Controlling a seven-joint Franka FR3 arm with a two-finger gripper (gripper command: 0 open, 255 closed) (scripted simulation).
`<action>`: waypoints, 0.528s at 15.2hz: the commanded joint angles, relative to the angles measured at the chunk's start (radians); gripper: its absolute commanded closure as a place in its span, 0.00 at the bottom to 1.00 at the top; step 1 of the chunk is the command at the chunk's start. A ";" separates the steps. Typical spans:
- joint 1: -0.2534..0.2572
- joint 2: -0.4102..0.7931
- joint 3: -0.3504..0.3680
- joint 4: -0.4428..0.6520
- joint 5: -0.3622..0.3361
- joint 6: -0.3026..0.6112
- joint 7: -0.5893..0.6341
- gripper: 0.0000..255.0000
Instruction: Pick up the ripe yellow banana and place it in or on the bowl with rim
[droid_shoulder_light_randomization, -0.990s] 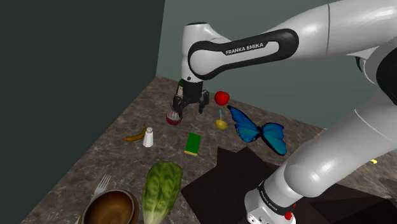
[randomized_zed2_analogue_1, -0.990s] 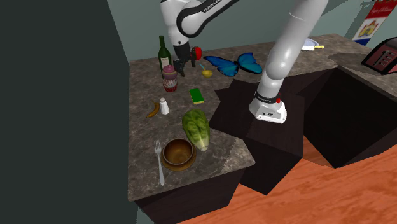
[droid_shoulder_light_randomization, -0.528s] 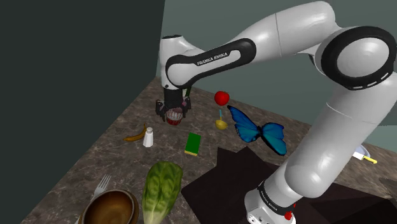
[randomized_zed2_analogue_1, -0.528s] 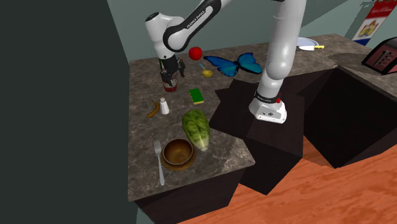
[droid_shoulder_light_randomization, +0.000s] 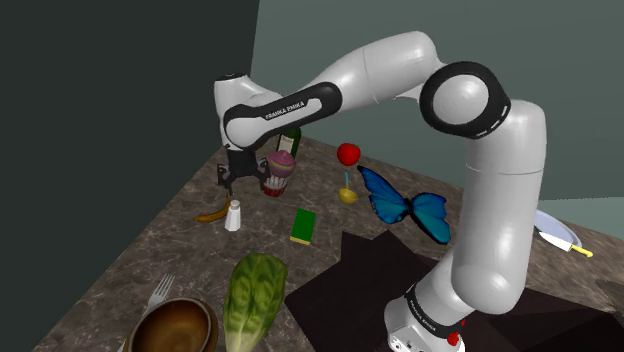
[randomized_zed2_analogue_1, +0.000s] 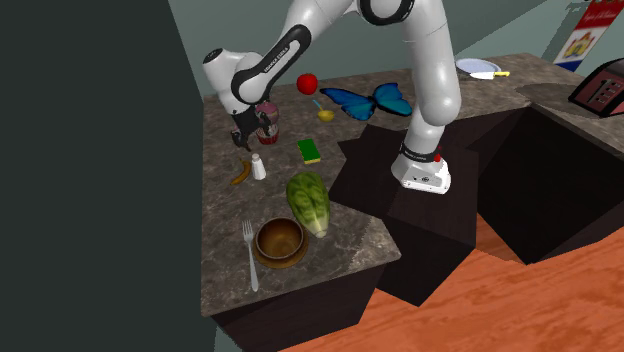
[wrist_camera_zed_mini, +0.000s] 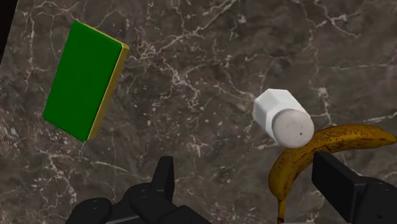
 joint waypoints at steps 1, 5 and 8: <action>0.021 0.082 -0.017 0.089 -0.021 -0.014 0.024 0.00; 0.070 0.261 -0.050 0.305 -0.049 -0.059 0.059 0.00; 0.108 0.411 -0.075 0.508 -0.059 -0.115 0.071 0.00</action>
